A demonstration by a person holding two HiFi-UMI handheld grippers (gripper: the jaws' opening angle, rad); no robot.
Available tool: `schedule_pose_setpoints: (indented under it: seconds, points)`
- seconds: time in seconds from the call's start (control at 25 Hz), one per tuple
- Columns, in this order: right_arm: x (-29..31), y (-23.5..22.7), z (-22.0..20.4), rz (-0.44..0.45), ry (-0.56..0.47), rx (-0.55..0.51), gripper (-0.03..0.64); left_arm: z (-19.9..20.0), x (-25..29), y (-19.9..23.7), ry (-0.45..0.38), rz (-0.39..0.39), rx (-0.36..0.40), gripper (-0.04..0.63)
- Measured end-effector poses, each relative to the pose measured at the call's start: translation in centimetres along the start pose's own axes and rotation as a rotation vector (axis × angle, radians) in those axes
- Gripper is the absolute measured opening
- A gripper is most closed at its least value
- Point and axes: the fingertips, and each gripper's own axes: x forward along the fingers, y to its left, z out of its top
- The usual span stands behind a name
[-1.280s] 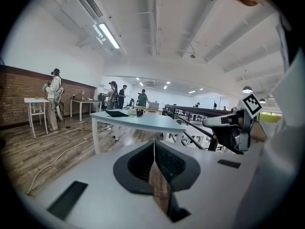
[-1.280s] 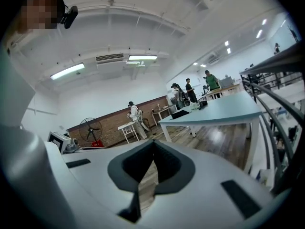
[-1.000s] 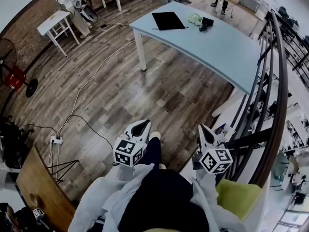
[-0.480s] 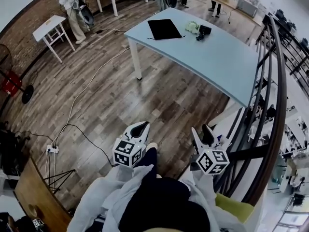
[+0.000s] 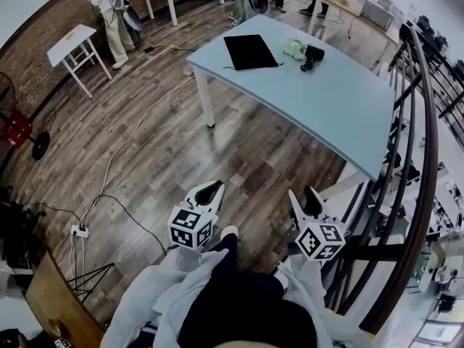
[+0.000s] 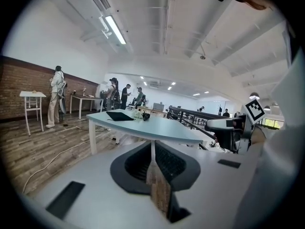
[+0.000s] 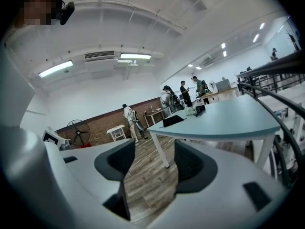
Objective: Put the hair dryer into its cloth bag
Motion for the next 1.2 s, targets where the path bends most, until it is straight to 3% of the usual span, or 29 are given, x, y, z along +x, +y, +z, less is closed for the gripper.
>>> schedule_pose_setpoints:
  seconds: [0.32, 0.48, 0.68, 1.2]
  points:
    - [5.5, 0.1, 0.9, 0.002, -0.003, 0.01, 0.256, 0.7, 2.6, 5.0, 0.004, 0.015, -0.033, 0.023]
    - [7.9, 0.2, 1.3, -0.01, -0.003, 0.016, 0.256, 1.4, 4.3, 7.1, 0.011, -0.011, -0.046, 0.098]
    - [10.5, 0.0, 1.9, -0.026, -0.014, 0.016, 0.256, 1.9, 6.4, 9.0, 0.02, -0.035, -0.037, 0.123]
    - [13.0, -0.9, 1.8, -0.08, 0.019, 0.039, 0.256, 2.5, 8.6, 11.3, 0.034, -0.067, -0.036, 0.124]
